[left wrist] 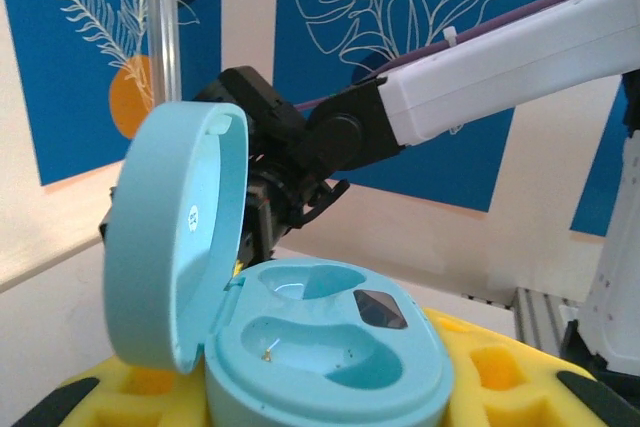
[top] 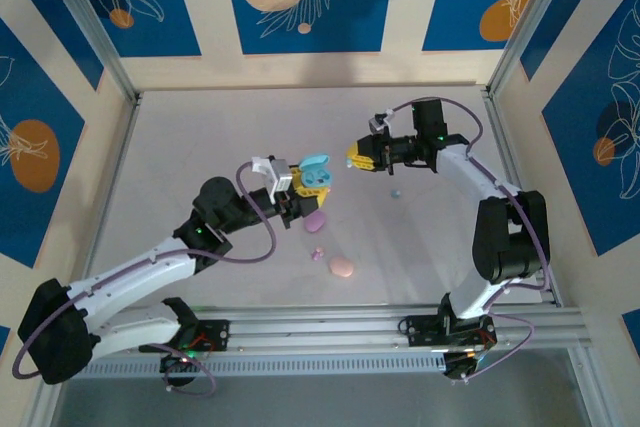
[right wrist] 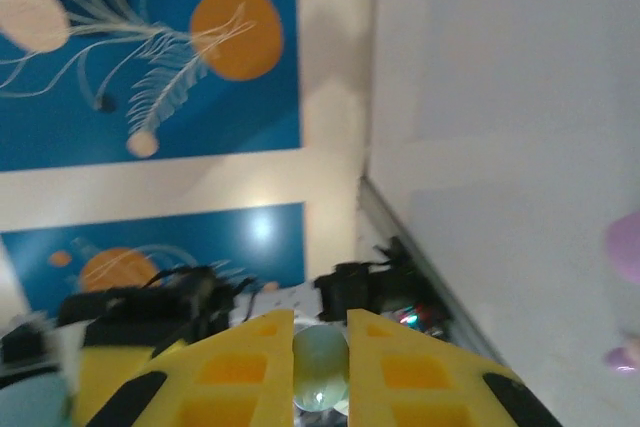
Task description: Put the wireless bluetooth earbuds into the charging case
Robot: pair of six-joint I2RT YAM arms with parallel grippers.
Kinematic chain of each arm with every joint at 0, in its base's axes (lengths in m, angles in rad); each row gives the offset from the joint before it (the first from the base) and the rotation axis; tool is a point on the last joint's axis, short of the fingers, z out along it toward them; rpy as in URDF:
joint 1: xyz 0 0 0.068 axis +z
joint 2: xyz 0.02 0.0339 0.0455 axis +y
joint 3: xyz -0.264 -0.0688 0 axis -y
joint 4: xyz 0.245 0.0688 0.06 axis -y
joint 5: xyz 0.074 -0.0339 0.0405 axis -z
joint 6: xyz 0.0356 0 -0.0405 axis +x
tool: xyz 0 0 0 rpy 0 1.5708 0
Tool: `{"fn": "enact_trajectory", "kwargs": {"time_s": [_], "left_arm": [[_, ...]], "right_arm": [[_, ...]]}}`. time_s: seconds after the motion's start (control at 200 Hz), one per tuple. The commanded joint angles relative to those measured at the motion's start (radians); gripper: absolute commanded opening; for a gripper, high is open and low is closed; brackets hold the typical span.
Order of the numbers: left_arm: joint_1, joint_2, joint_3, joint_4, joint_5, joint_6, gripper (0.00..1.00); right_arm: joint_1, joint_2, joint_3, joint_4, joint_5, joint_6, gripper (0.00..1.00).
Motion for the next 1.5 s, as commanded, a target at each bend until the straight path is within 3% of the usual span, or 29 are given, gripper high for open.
{"fn": "enact_trajectory", "kwargs": {"time_s": [0.0,0.515,0.72,1.13,1.496], "left_arm": [[0.02,-0.023,-0.02,-0.002,-0.04,0.024,0.28],[0.047,0.012,-0.025,-0.006,-0.022,0.046,0.27],[0.046,0.03,-0.03,0.057,0.04,0.04,0.27],[0.046,0.082,-0.017,0.174,0.123,-0.012,0.27],[0.046,0.094,-0.007,0.211,0.161,-0.045,0.27]], "right_arm": [[0.003,-0.042,-0.013,0.121,-0.177,0.148,0.18],[0.032,-0.134,0.015,0.162,-0.202,0.243,0.19],[0.055,-0.221,0.089,-0.022,-0.065,0.037,0.18],[0.201,-0.369,0.084,-0.082,0.088,-0.301,0.18],[0.233,-0.352,0.091,-0.165,0.131,-0.389,0.18]]}}
